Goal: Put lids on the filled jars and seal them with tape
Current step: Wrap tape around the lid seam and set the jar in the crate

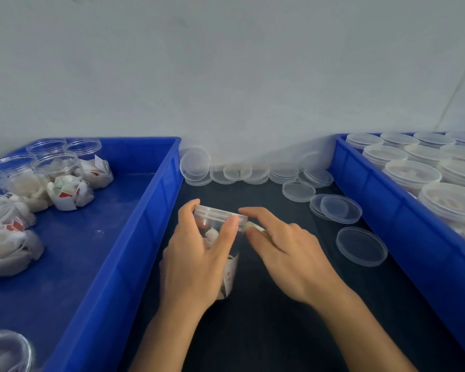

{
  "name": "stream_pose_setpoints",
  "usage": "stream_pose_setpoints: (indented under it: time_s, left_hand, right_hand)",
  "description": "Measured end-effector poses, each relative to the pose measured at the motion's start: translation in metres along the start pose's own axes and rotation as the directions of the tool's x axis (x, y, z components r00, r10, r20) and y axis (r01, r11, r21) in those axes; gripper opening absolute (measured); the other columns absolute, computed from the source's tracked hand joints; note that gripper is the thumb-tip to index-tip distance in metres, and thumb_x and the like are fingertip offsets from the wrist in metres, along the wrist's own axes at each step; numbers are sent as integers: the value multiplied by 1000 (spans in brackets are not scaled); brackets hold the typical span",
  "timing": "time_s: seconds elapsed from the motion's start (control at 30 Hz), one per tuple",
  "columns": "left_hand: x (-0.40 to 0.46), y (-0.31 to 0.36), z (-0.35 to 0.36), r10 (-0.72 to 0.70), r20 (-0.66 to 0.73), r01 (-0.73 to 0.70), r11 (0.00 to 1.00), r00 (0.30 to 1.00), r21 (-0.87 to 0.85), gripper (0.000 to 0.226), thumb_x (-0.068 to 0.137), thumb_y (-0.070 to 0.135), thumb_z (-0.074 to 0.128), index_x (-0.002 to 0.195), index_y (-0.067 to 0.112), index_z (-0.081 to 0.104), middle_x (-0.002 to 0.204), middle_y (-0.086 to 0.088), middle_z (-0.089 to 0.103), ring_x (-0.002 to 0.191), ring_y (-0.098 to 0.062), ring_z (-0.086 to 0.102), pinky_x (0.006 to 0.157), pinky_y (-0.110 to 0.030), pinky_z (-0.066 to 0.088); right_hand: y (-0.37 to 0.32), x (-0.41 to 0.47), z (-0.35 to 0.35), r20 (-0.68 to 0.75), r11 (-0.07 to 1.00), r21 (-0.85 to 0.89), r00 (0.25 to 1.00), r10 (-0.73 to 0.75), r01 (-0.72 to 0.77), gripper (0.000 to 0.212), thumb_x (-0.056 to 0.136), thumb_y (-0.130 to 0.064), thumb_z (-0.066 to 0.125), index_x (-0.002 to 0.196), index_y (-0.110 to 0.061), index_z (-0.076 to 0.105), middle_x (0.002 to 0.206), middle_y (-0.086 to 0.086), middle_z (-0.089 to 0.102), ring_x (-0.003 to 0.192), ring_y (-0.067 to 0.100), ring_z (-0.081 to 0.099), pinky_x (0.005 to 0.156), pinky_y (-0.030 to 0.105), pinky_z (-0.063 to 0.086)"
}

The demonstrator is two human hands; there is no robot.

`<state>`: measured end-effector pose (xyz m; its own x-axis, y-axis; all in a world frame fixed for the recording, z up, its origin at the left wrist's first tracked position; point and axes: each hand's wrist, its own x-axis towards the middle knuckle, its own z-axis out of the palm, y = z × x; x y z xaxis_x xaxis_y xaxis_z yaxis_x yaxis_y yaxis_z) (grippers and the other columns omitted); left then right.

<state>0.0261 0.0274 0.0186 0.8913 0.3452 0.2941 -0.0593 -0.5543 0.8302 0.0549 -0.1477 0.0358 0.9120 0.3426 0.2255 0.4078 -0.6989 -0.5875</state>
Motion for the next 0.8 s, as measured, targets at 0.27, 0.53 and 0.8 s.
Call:
stream_pose_setpoints:
  time_s: [0.27, 0.53, 0.8]
  left_hand:
    - [2, -7, -2, -22, 56, 32, 980, 998, -195, 74, 75, 89, 53, 137, 50, 46, 112, 41, 62, 97, 8, 67, 81, -32, 54]
    - [1, -8, 0, -42, 112, 78, 937, 993, -341, 63, 75, 84, 59, 127, 49, 52, 110, 31, 69, 96, 2, 72, 87, -37, 58]
    - [0, -6, 0, -21, 134, 66, 938, 991, -341, 60, 75, 84, 56, 124, 53, 45, 109, 32, 69, 96, 0, 73, 84, -36, 58]
  right_hand:
    - [7, 2, -8, -9, 999, 50, 1000, -19, 20, 31, 107, -42, 42, 134, -50, 53, 68, -12, 59, 74, 9, 56, 70, 31, 39]
    - [11, 3, -8, 11, 999, 21, 1000, -27, 27, 34, 107, -47, 40, 137, -56, 50, 68, -17, 59, 75, 6, 57, 70, 29, 39]
    - [10, 3, -4, 44, 993, 114, 998, -35, 30, 32, 109, -48, 40, 134, -64, 48, 72, -18, 61, 78, 3, 59, 73, 30, 41]
